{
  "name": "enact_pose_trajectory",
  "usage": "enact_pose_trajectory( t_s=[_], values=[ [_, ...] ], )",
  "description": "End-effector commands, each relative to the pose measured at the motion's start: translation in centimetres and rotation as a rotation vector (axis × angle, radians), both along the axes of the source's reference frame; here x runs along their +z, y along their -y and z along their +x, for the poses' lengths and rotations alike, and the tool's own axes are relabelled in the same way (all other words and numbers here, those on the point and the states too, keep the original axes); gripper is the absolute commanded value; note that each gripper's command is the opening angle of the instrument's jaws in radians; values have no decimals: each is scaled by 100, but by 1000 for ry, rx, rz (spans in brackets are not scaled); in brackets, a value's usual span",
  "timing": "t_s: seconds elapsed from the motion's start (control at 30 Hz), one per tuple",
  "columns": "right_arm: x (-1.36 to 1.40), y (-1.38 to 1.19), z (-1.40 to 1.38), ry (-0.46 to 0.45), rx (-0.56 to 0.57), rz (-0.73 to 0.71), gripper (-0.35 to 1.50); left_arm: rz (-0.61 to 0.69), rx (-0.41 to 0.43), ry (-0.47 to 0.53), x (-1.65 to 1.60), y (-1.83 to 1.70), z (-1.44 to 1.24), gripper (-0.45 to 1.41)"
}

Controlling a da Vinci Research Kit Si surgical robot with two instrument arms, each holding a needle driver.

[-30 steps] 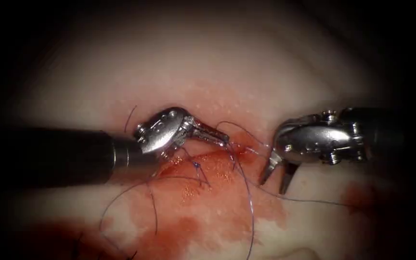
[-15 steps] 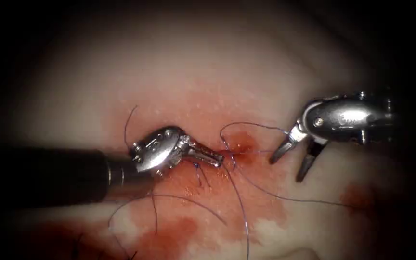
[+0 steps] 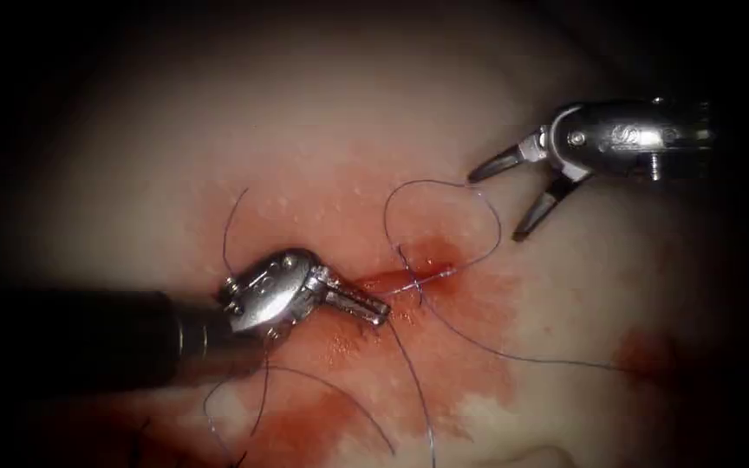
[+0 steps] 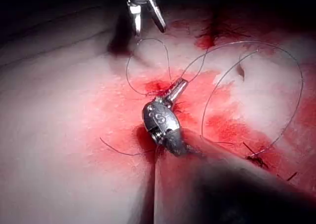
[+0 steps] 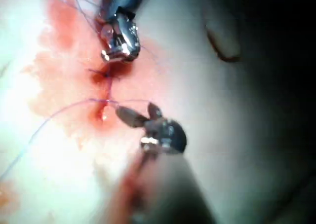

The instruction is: Wound Closure

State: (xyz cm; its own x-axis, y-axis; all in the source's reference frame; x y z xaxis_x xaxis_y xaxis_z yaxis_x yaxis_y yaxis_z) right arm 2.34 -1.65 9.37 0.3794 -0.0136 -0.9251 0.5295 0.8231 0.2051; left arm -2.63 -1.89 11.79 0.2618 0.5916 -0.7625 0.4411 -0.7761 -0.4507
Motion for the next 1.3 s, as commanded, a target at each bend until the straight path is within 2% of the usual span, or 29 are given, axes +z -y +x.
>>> enact_pose_trajectory(
  t_s=[0.03, 0.1, 0.17, 0.23, 0.27, 0.3, 0.37, 0.4, 0.5, 0.53, 0.6, 0.7, 0.73, 0.83, 0.93, 1.03, 1.3],
  values=[
    [10, 6, 11, 1, 26, -5, 111, 1, -2, -1, 5, 2, -5, -45],
    [25, 20, 11, 28, 71, -16, 106, 3, -1, -1, 4, 2, -3, -45],
    [29, 23, 9, 37, 82, -21, 101, 5, -2, -1, 3, 2, -2, -45],
    [36, 27, -1, 59, 112, -16, 66, 8, -4, -2, 1, 1, 1, -45],
    [37, 26, -7, 73, 127, -7, 42, 8, -3, -1, 1, 1, 2, -45],
    [38, 22, -15, 90, 150, -5, 36, 9, -4, -3, 0, 1, 3, -45],
    [38, 15, -28, 114, 193, -3, 41, 10, -5, -4, 0, 2, 5, -45],
    [38, 10, -37, 129, 220, 1, 52, 10, -5, -3, 0, 2, 6, -45],
    [36, 0, -56, 158, 286, 26, 103, 11, -6, -4, -1, 3, 6, -45],
    [36, -2, -62, 158, 319, 46, 113, 11, -6, -5, -1, 3, 6, -45],
    [35, -3, -70, 145, 369, 70, 125, 11, -6, -4, -1, 3, 6, -45],
    [41, 8, -76, 152, 432, 82, 126, 11, -6, -5, -1, 3, 6, -45],
    [47, 18, -74, 165, 428, 107, 106, 11, -6, -4, -2, 4, 6, -45],
    [67, 47, -66, 167, 351, 189, -35, 13, -6, -4, -4, 3, 5, -45],
    [89, 71, -51, 192, 355, 224, -35, 18, -10, -5, -9, 1, 3, -45],
    [96, 77, -39, 197, 369, 239, -35, 23, -13, -5, -13, -3, 2, -45],
    [79, 43, -12, 108, 472, 312, -35, 19, -19, -11, -7, -2, -5, -45]
  ],
)
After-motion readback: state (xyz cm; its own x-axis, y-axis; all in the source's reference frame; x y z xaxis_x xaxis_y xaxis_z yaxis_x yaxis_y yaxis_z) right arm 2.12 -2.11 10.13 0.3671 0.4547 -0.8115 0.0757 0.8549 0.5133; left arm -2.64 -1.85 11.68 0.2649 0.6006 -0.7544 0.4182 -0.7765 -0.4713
